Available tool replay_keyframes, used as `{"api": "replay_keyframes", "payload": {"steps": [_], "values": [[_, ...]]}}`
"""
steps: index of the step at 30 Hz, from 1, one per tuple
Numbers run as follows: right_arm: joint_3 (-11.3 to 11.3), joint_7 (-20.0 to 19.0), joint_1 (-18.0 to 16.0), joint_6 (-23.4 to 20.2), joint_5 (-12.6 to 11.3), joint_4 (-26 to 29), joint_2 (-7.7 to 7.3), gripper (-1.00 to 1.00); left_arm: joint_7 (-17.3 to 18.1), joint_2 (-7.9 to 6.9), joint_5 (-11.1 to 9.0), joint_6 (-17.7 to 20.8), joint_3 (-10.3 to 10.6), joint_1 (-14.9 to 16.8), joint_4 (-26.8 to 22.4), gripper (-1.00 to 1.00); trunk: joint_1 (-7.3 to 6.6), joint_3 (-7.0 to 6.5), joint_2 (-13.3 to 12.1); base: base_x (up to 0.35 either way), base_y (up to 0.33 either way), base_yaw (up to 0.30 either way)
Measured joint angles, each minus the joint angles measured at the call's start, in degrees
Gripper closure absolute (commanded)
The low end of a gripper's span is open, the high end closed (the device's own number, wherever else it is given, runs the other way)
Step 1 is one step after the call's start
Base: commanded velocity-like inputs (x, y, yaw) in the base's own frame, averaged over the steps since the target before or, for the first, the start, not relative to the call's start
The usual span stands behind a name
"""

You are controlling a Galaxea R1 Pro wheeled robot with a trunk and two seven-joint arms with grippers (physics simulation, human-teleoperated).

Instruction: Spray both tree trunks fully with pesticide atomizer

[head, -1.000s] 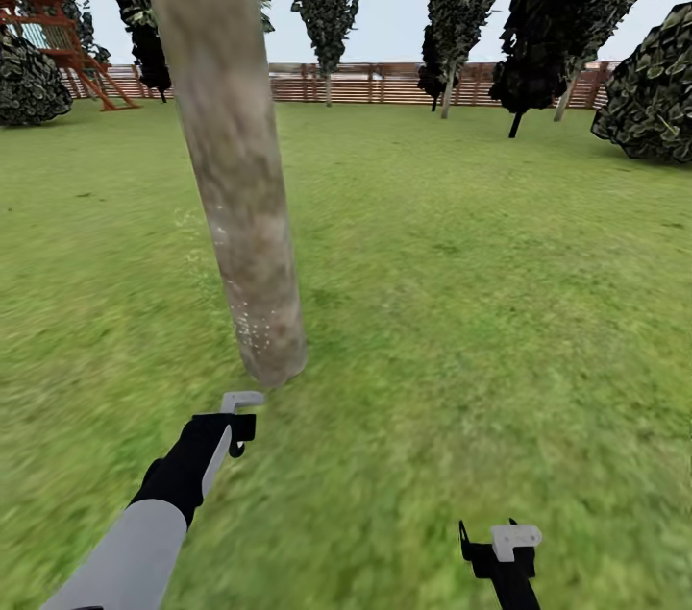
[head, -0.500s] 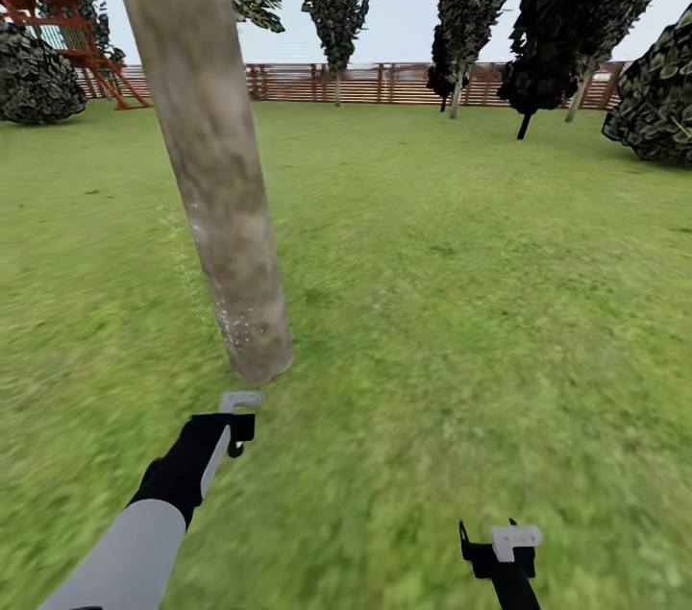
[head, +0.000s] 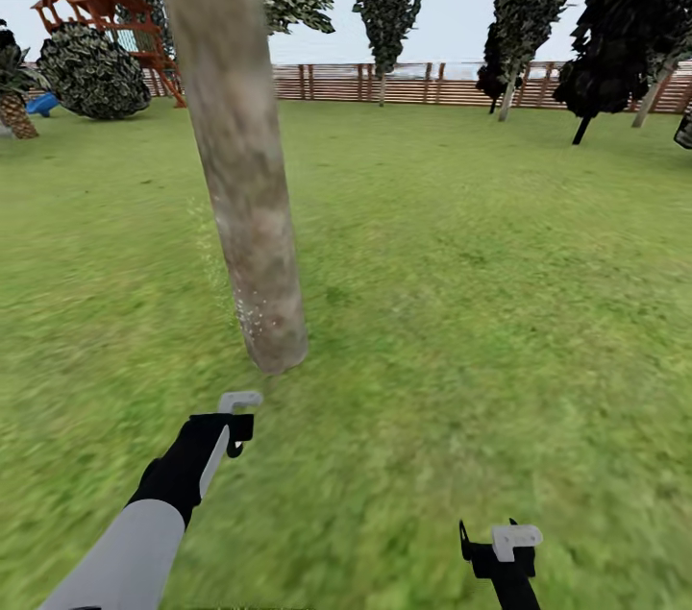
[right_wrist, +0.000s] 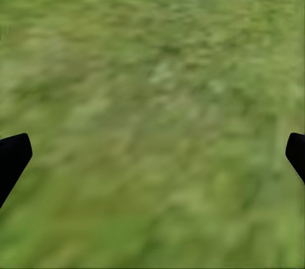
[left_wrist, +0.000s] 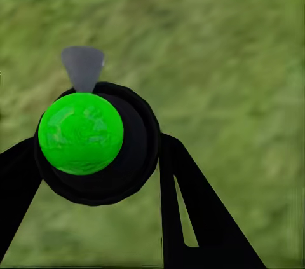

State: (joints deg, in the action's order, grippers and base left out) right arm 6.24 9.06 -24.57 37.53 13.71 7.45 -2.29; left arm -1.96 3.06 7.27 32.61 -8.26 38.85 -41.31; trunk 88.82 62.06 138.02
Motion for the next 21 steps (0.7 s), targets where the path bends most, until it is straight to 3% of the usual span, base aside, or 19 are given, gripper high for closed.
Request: {"api": "replay_keyframes", "payload": {"steps": [21], "values": [[0.00,0.01,0.03,0.00,0.00,0.02,0.00,-1.00,0.00,0.01,-0.08,-0.02,0.00,0.00,0.00,1.00,0.00,0.00,0.00,0.010,-0.284,0.278]]}}
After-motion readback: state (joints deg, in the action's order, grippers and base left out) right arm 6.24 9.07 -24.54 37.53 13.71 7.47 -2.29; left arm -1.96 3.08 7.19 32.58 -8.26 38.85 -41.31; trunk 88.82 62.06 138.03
